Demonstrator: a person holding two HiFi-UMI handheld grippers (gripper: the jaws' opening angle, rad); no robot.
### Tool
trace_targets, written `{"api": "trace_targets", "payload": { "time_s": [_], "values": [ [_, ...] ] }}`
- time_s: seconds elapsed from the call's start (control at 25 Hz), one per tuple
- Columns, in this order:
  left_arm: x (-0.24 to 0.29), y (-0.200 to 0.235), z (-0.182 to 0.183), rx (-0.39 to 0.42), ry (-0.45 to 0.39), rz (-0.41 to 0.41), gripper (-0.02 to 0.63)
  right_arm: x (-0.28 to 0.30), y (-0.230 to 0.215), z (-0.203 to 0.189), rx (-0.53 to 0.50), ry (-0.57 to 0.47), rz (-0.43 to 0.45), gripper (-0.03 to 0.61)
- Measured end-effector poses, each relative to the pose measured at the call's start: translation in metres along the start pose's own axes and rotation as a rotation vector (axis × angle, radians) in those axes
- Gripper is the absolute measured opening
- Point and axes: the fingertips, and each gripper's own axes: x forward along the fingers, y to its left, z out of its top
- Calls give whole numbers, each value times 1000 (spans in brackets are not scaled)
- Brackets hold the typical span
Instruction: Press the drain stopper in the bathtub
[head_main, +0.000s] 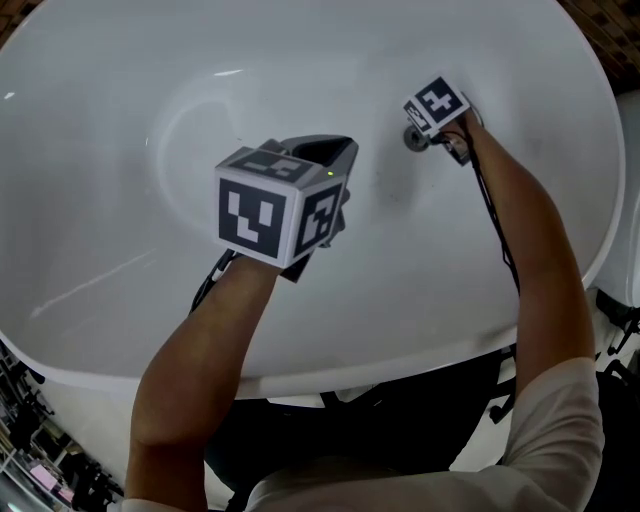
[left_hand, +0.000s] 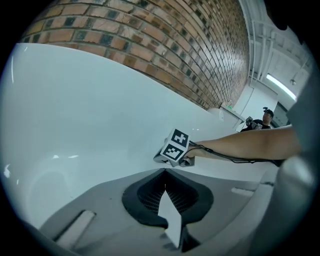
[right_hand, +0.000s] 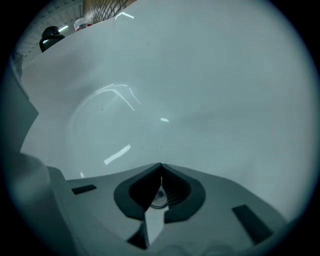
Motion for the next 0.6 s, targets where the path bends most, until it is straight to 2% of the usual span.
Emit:
{"api": "trace_targets", "payload": {
  "time_s": [0.2, 0.44, 0.6],
  "values": [
    [0, -5, -16, 9, 81, -5, 6, 32, 2, -43, -19, 95, -2, 9],
    [-1, -13, -12, 27, 75, -26, 6, 50, 16, -59, -55, 91, 27, 9],
    [1, -14, -16, 43, 90, -24, 6, 54, 17, -56, -92, 57, 5, 9]
  ]
}}
